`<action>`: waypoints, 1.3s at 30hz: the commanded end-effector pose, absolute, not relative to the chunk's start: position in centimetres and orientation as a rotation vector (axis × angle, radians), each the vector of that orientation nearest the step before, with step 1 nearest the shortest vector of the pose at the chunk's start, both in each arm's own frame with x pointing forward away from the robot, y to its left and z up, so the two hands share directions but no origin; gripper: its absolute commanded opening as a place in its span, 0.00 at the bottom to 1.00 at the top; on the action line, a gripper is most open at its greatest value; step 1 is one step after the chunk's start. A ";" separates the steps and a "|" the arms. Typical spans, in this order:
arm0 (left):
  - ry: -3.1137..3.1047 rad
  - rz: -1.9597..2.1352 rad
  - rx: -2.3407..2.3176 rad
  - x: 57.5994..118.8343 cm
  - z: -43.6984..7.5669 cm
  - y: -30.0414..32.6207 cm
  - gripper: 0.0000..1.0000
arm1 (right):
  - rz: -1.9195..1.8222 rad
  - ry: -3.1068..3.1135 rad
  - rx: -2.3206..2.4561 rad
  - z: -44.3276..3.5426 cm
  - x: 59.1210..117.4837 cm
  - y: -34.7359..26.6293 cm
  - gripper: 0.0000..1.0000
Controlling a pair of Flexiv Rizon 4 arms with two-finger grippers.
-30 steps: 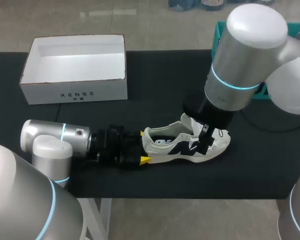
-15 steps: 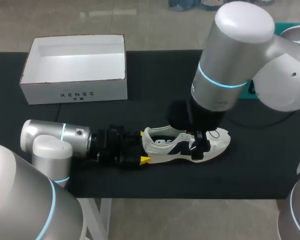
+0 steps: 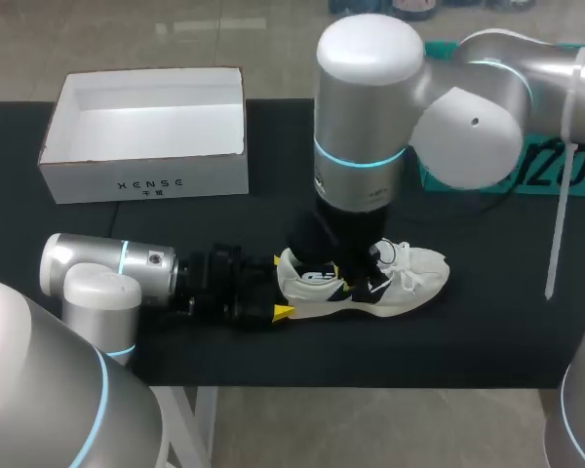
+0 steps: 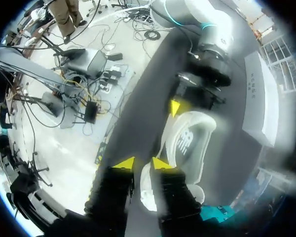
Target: Take the shoe out of the shoebox, open the shoe tongue, remove and reinsert the insole, then place the shoe into the shoebox
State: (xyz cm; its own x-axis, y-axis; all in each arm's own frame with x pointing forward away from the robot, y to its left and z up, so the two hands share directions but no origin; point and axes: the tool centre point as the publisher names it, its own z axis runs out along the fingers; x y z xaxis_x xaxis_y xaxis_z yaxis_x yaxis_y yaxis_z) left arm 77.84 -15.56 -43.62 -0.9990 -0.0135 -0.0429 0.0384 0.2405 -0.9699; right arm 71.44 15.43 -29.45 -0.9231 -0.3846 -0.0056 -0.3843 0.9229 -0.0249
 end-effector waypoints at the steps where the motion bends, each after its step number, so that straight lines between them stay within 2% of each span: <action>1: 2.441 -1.907 0.022 77.7 -43.9 -15.6 0.00 | -0.218 3.156 -0.563 -30.9 73.6 17.4 0.00; 26: 2.441 -1.907 0.022 77.7 -43.9 -15.6 0.00 | -0.176 3.124 -0.270 -33.9 79.5 12.7 0.00; 39: 2.441 -1.907 0.022 77.7 -43.9 -15.6 0.00 | -0.161 3.110 -0.217 -36.3 80.7 13.0 0.00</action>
